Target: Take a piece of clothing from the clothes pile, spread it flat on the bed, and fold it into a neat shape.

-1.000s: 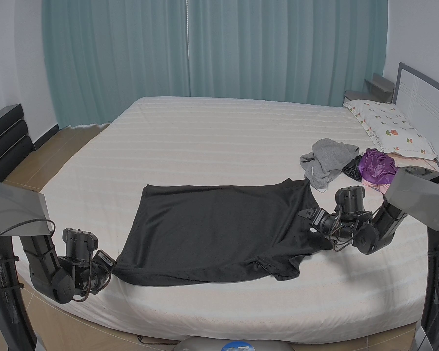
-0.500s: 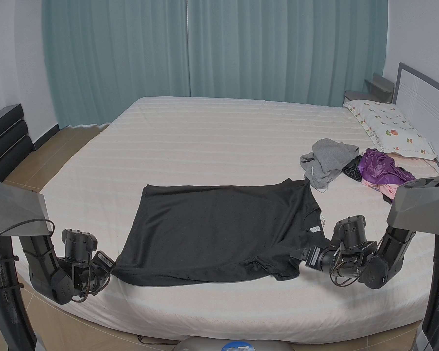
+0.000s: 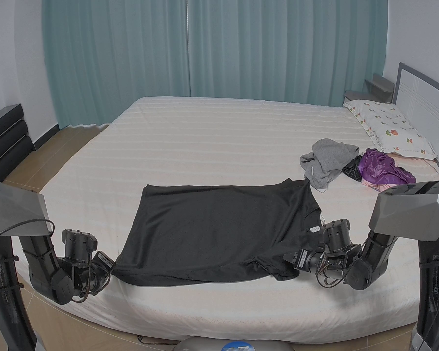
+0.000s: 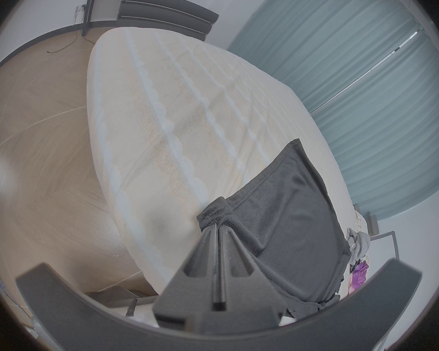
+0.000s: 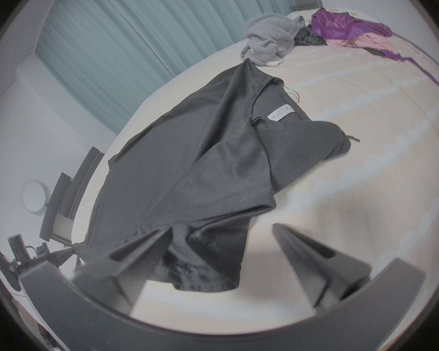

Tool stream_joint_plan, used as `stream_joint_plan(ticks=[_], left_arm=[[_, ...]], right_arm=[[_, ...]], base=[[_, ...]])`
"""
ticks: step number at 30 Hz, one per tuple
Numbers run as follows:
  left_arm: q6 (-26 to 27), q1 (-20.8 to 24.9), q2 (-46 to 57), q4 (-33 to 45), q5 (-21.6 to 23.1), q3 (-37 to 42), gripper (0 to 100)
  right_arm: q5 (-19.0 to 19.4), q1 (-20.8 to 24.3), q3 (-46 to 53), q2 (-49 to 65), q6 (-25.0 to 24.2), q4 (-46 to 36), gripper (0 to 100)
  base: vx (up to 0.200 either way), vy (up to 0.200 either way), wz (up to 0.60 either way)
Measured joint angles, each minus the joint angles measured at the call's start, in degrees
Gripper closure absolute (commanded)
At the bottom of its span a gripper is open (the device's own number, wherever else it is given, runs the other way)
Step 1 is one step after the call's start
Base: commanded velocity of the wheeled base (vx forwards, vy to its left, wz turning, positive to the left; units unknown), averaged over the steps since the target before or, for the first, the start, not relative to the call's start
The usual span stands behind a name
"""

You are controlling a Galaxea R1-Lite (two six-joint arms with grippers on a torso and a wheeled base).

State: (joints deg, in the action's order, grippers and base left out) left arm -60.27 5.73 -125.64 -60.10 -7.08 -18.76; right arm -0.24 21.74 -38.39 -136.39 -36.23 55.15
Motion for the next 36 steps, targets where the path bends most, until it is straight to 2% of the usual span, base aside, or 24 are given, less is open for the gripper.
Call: stream_joint_plan(ticks=[5,13,19,27,36], left_arm=[[0.0,0.0,0.0,0.0,0.0,0.0,100],[0.1,0.0,0.1,0.0,0.0,0.5,100],[0.4,0.0,0.4,-0.1,0.0,1.1,100],[2.4,0.4,1.0,-0.1,-0.1,2.5,100],[5.0,0.5,1.6,0.0,0.0,4.2,100]], right_arm=[[-2.4,0.0,-1.6,-2.0,1.2,0.7,100],[-1.9,-1.2,2.7,0.9,0.1,1.1,100],[-0.1,-2.3,10.9,6.4,-1.6,1.5,100],[4.5,-3.6,27.2,14.7,-2.2,3.8,100],[6.5,-2.6,36.7,16.9,-2.4,7.4,100]], base=[[0.000,0.000,0.00],[0.000,0.000,0.00],[0.000,0.000,0.00],[0.000,0.000,0.00],[0.000,0.000,0.00]])
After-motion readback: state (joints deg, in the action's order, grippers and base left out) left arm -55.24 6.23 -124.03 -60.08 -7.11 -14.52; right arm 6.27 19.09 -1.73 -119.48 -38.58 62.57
